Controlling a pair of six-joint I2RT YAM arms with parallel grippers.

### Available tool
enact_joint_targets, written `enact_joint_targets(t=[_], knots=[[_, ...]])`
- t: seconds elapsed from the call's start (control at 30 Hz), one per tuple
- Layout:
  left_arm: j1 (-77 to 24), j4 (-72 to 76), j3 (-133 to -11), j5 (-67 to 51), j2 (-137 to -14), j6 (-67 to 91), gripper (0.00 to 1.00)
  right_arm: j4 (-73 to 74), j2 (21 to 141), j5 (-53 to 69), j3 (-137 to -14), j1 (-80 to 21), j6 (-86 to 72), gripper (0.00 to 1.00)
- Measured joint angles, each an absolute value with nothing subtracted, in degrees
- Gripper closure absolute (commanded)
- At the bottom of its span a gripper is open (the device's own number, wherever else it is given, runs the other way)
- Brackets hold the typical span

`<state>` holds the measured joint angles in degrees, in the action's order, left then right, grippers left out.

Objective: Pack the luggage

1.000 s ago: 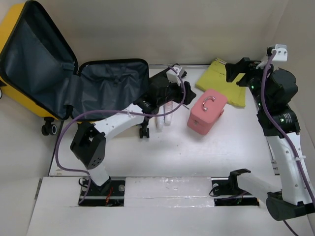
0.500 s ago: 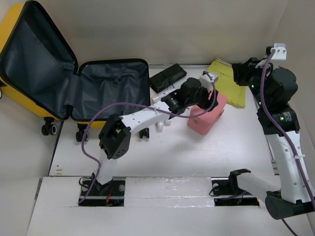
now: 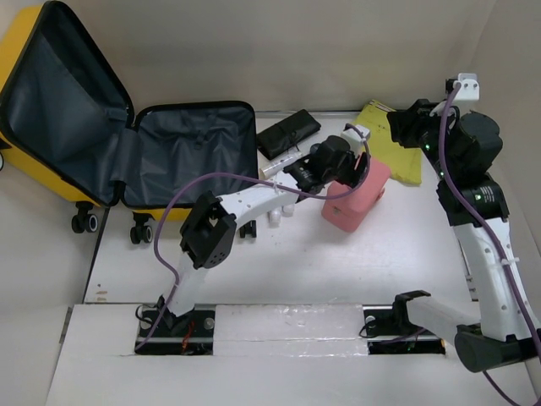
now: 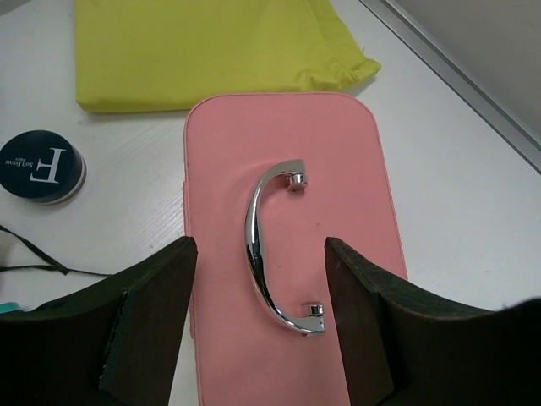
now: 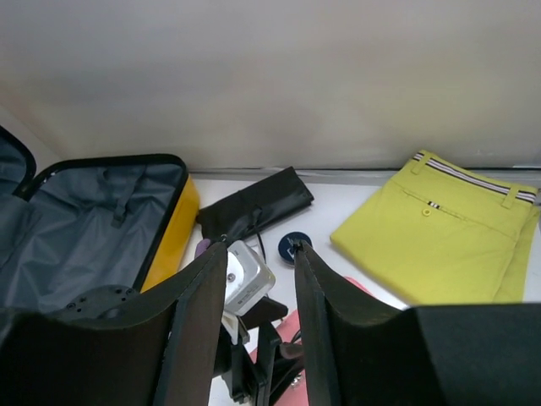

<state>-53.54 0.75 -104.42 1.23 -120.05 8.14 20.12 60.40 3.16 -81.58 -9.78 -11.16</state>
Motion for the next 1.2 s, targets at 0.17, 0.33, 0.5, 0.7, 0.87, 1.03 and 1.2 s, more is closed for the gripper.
enact_joint_targets(t=[0.17,0.33,0.5,0.7,0.87,1.03,1.2], knots=[[-53.5,0.5,-105.3,1.3,-120.3,8.1,0.55,20.1,60.4,3.5,-81.6,-9.8,-11.2,0.55],[-53.5,0.5,-105.7,-0.2,-121.4,7.9,0.67,20.1,60.4,3.5,-81.5,-9.8,-11.2,0.55],[-53.5,-0.2,-107.4,-1.5,-124.4,7.9,0.72,20.0,60.3,3.5,-80.5,-9.8,-11.2,0.54],[-53.3,-0.4,-109.7,-1.8,-125.8,7.7,1.00,20.1,59.9,3.5,-79.7,-9.9,-11.2,0.54],[-53.3,-0.6,-109.8,-2.3,-125.7,7.7,1.00,20.0,59.5,3.5,-79.7,-10.0,-11.2,0.54],[-52.9,-2.1,-109.8,-3.6,-123.9,8.0,1.00,20.1,58.2,3.5,-79.7,-10.1,-11.2,0.54],[-50.1,-4.2,-110.8,-6.0,-119.7,9.3,1.00,19.9,56.1,3.4,-79.7,-10.2,-11.2,0.54]])
